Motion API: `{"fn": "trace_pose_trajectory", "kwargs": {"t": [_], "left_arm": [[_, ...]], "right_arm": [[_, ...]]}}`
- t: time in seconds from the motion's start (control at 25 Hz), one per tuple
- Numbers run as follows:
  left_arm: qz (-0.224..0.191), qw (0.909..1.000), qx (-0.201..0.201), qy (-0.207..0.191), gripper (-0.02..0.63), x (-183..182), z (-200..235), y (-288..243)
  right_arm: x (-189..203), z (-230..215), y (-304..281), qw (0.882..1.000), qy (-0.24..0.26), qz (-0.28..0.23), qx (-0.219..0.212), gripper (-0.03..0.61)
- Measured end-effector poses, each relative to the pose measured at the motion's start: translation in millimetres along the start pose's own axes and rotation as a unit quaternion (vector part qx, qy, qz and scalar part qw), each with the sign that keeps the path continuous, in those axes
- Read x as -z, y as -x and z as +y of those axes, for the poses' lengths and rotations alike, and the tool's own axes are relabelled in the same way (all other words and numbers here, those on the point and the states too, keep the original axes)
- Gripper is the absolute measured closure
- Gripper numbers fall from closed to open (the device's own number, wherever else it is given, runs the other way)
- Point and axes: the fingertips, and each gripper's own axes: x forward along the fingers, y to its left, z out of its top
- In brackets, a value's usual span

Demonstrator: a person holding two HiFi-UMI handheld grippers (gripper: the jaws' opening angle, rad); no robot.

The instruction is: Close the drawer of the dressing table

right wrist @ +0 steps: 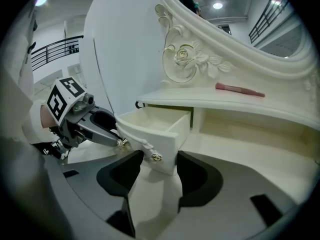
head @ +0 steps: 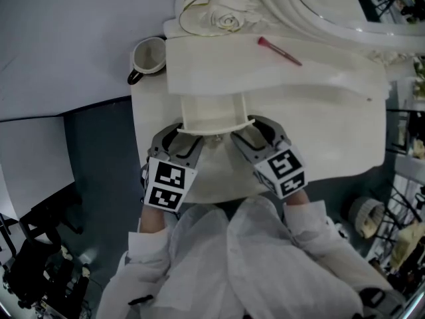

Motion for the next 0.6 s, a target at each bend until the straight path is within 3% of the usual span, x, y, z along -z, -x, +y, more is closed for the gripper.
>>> {"fn": "trace_pose_trajectory", "kwargs": {"t": [0.6], "left_arm": [[0.000,1.0000,0.006,-0.006,0.402,-3.0,5.1,-1.0]], "right_arm": [[-3.8,-4.6,-2.4,1.000,0.019,-0.020,0.010,0.374]]}}
